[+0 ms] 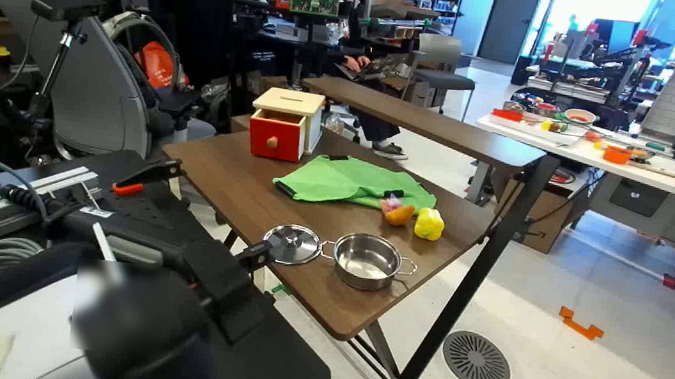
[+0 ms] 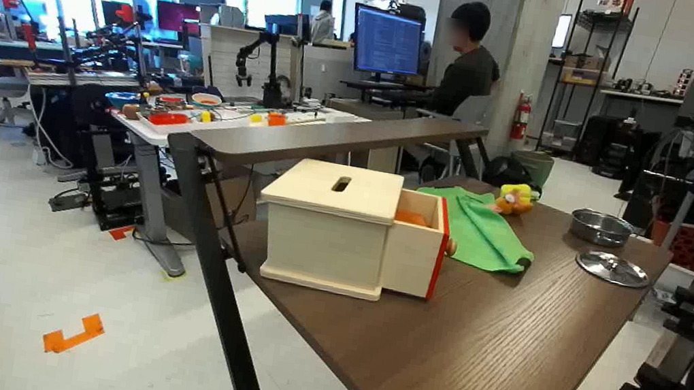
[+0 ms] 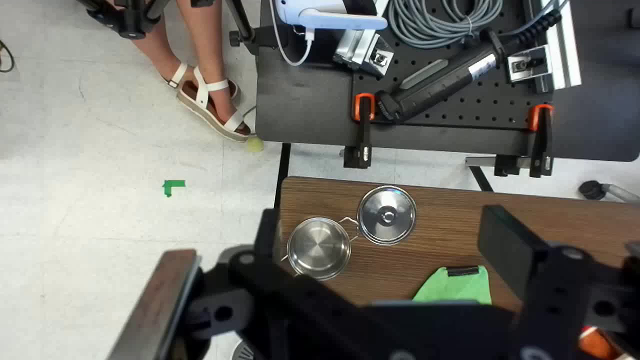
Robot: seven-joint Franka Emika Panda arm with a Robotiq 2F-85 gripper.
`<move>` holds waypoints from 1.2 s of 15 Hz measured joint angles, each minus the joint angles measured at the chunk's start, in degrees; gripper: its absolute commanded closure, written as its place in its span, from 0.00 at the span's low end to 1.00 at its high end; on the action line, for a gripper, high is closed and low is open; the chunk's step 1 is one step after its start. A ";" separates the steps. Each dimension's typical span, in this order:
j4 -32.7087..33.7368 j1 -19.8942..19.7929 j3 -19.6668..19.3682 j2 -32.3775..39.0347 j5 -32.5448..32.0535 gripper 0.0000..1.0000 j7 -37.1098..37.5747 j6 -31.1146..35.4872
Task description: Put the brown plushy in the open drawer
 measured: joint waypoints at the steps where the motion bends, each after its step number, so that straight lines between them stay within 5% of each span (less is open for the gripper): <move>1: 0.04 0.00 0.00 0.00 0.00 0.00 0.00 0.01; 7: 0.06 0.04 0.81 3.52 0.89 0.00 1.09 5.30; 18: 4.69 0.06 5.82 28.32 9.93 0.00 4.71 30.99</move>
